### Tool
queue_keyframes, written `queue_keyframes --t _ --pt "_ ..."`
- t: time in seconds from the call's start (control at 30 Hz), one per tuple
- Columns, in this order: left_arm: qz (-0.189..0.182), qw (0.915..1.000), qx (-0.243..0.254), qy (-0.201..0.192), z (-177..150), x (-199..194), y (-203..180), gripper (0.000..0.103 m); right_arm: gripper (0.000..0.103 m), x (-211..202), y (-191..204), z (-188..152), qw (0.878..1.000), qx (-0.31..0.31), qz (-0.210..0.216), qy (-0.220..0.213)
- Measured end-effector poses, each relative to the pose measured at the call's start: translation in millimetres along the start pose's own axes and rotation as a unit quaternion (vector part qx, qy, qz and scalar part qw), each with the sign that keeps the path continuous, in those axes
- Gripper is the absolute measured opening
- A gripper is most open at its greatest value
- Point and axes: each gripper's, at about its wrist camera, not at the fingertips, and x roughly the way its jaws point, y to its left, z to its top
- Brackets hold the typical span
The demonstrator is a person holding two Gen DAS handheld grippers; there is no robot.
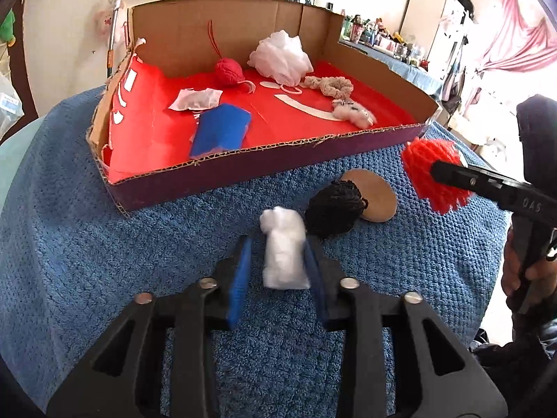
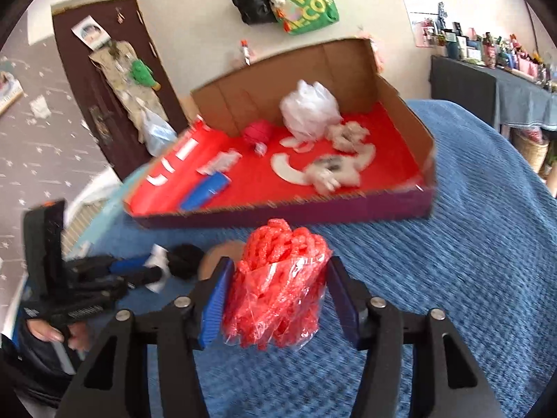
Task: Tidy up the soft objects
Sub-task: 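Grasp the red mesh puff with the right tool while the left tool grasps the white folded cloth, then carry the red mesh puff and white cloth over the box with both tools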
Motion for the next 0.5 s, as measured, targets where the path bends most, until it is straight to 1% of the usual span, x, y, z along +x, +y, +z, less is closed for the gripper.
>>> queue_keyframes --t 0.03,0.07,0.13,0.2,0.27,0.4,0.43,0.47,0.5 --pt "0.010 0.9999 0.001 0.000 0 1 -1 0.076 0.070 2 -2 -2 1.000 -0.002 -0.011 0.006" --pt "0.020 0.9998 0.003 -0.005 1 1 -2 0.076 0.080 3 -4 -3 1.000 -0.003 -0.015 0.009" --pt "0.019 0.9998 0.007 -0.008 2 2 -4 0.076 0.088 4 -6 -6 0.999 -0.006 -0.032 0.011" --pt "0.018 0.9998 0.004 -0.005 4 4 -4 0.076 0.088 4 -7 -8 0.999 -0.011 -0.041 0.009" --pt "0.021 0.9998 0.007 -0.005 4 6 -6 0.076 0.090 3 -7 -8 0.998 -0.014 -0.055 0.005" --pt "0.034 0.9992 0.016 -0.013 3 5 -11 0.074 0.091 3 1 -8 0.995 -0.036 -0.097 -0.016" --pt "0.036 0.9990 0.021 -0.015 2 5 -13 0.061 0.091 3 4 -8 0.993 -0.042 -0.105 -0.020" --pt "0.037 0.9988 0.029 -0.016 1 6 -16 0.040 0.091 4 7 -8 0.992 -0.050 -0.112 -0.022" --pt "0.036 0.9988 0.033 -0.011 1 8 -17 0.030 0.091 5 10 -9 0.991 -0.058 -0.117 -0.024"
